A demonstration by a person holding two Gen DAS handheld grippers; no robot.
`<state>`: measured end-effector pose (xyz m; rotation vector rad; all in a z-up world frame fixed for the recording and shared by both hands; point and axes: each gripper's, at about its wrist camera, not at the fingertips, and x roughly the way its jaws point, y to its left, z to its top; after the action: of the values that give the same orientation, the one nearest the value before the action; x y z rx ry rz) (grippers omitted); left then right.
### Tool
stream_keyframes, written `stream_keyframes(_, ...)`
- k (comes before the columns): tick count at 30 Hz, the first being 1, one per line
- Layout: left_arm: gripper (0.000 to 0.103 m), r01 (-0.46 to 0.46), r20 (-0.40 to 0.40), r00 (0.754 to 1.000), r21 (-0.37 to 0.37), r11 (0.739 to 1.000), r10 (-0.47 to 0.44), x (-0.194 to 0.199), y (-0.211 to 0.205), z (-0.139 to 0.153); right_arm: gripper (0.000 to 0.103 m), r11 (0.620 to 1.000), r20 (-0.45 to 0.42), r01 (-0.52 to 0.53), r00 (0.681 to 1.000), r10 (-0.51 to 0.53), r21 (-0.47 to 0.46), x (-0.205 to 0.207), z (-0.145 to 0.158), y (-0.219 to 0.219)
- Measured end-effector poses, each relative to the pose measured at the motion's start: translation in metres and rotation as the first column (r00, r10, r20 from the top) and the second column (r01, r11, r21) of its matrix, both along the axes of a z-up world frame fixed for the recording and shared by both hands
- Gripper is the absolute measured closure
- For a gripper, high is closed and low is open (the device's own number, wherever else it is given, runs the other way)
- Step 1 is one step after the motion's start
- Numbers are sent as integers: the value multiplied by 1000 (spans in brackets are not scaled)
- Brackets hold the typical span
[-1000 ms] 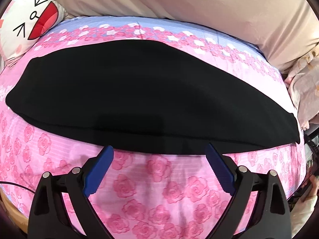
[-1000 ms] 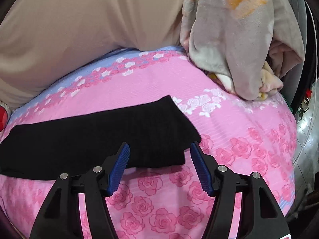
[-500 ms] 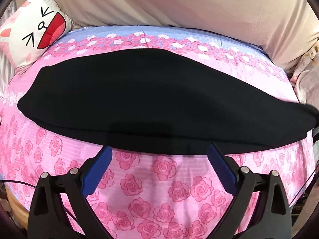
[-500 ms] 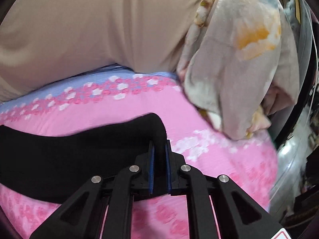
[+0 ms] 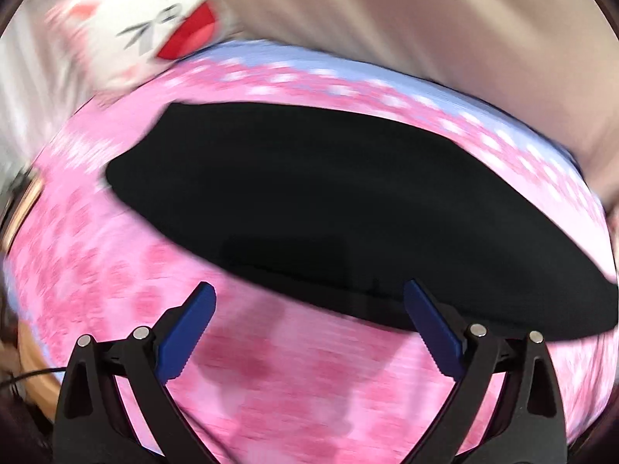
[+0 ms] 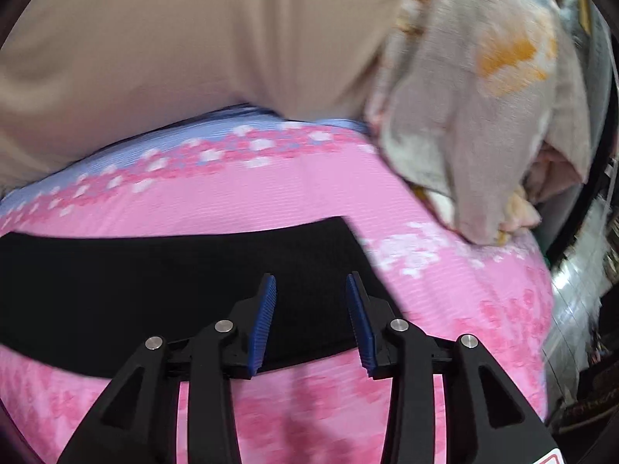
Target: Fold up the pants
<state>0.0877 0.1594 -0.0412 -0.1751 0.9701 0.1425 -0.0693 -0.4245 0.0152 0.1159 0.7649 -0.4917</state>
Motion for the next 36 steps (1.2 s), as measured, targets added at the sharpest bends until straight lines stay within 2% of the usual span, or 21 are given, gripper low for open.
stream_keyframes(2,7,-80,-11,997,-64,995,79,-1,40,-3,65,998,6,-64,998,64,-6,7,0,33)
stream_keyframes(4,7,-127,-4,992,-145,981,128,-2,73,-2,57,993,13,-116,993,116,10,14,-3,63)
stream_keyframes(5,7,-152,-8,988,-196,969,153,1,93,-2,55,990,16,-142,990,142,15,18,-4,80)
stream_keyframes(8,7,-198,-16,979,-275,941,201,16,129,-5,53,980,9,-197,980,197,18,28,-8,119)
stream_keyframes(10,7,-182,-10,982,-330,926,190,25,139,-9,53,973,3,-229,974,229,23,33,-10,143)
stream_keyframes(13,12,-139,-54,990,-400,906,129,48,142,-29,48,968,-12,-252,968,252,16,32,-12,170)
stream_keyframes(15,49,-149,-112,987,-382,912,114,59,143,-43,42,964,-17,-265,964,265,6,30,-12,184)
stream_keyframes(16,70,-167,-101,985,-347,923,140,59,144,-41,42,964,-21,-265,964,265,7,29,-13,187)
stream_keyframes(17,83,-174,-104,983,-320,931,148,59,144,-39,42,964,-25,-266,964,266,6,28,-13,188)
stream_keyframes(18,94,-162,-88,986,-330,930,141,57,147,-34,42,965,-28,-263,965,262,2,27,-12,188)
stream_keyframes(19,96,-153,-73,988,-362,920,136,52,149,-30,42,967,-27,-253,967,253,-3,25,-10,186)
stream_keyframes(21,96,-136,-41,991,-363,922,130,36,153,-19,40,973,-14,-230,973,230,-14,20,-5,180)
stream_keyframes(24,95,-145,-62,989,-312,939,132,27,154,-25,32,983,0,-183,983,184,-30,14,-3,164)
stream_keyframes(26,92,-156,-138,983,-279,948,121,29,150,-49,32,988,-26,-153,988,152,-30,15,-10,149)
stream_keyframes(29,82,-169,-83,984,-204,964,155,18,136,-32,32,996,-38,-87,996,86,-22,7,-16,119)
stream_keyframes(30,67,-172,-62,985,-174,970,164,15,131,-24,32,998,-35,-62,998,61,-23,3,-16,108)
stream_keyframes(31,36,-178,-35,984,-145,973,175,11,127,-14,32,999,-32,-24,999,23,-24,-4,-16,91)
stream_keyframes(33,5,-208,50,976,-87,974,213,-2,114,11,32,997,-30,61,998,-62,-37,-20,-15,57)
stream_keyframes(36,5,-243,145,961,41,969,235,-14,83,35,31,984,-24,181,983,-180,6,-47,-17,3)
